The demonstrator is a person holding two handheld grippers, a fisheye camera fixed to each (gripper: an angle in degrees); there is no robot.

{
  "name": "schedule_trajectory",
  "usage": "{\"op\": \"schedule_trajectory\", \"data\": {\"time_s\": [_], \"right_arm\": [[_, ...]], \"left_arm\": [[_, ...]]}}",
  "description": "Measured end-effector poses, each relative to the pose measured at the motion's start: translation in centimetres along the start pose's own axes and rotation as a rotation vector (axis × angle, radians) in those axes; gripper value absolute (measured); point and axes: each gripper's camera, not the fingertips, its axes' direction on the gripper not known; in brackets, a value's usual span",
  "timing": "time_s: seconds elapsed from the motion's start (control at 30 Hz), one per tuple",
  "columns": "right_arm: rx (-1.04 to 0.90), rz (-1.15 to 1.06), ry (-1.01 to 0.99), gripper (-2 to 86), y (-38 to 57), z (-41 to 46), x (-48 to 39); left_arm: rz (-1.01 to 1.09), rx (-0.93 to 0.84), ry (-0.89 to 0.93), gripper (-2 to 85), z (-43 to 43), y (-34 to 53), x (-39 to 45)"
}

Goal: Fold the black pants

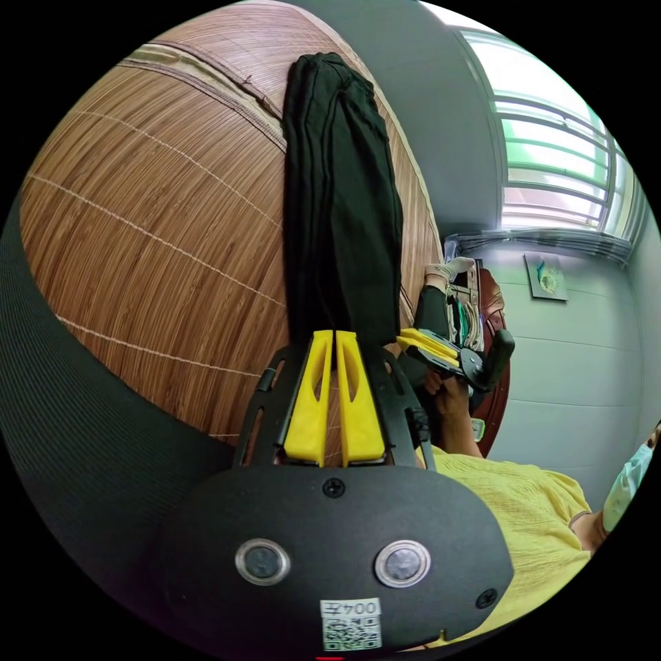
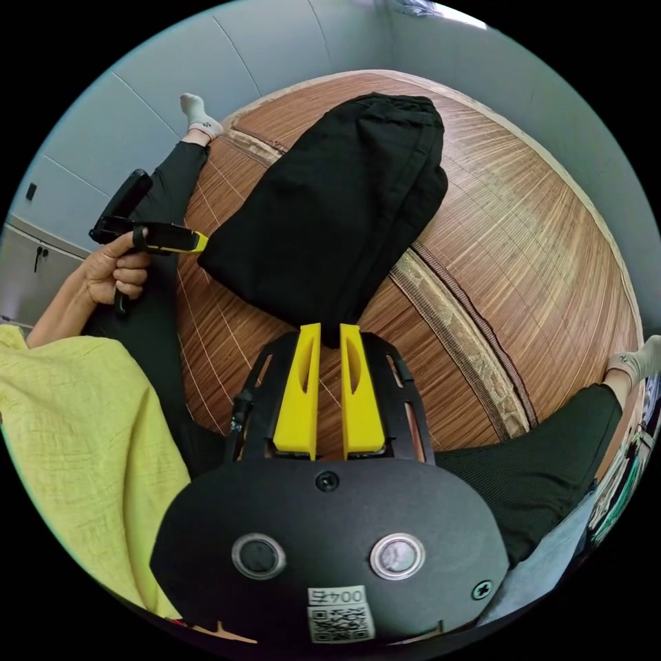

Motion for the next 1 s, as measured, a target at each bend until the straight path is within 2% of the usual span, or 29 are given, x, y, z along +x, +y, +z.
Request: {"op": "schedule_trajectory", "data": {"time_s": [0.13, 0.27, 0.4, 0.6, 0.7, 0.83, 1.0], "right_arm": [[-0.007, -0.015, 0.048, 2.1, 0.2, 0.2, -0.1], [-0.008, -0.01, 0.062, 0.6, 0.6, 0.2, 0.4], [-0.061, -0.017, 0.081, 0.4, 1.0, 1.8, 1.0], [-0.077, 0.011, 0.047, 1.3, 2.1, 2.1, 3.4], [-0.032, 0.039, -0.079, 3.2, 3.2, 1.1, 6.0], [0.088, 0.133, -0.376, 7.8, 5.4, 0.2, 11.7], [0.173, 0.224, -0.517, 8.6, 6.9, 1.3, 16.3]], "left_arm": [[0.008, -0.003, -0.017, 0.6, 0.1, -0.2, 0.2], [0.082, -0.025, -0.111, 0.5, -0.3, -0.3, 1.6], [0.066, -0.06, -0.133, 0.4, 0.4, -0.5, 1.2], [0.115, -0.124, -0.285, 0.4, 1.9, -1.3, 2.0], [0.112, -0.104, -0.198, 0.6, 1.2, -1.2, 1.5], [0.047, -0.038, 0.085, 1.2, -0.8, -0.9, -0.8], [0.029, -0.009, 0.089, 2.7, -1.2, -1.1, -1.2]]}}
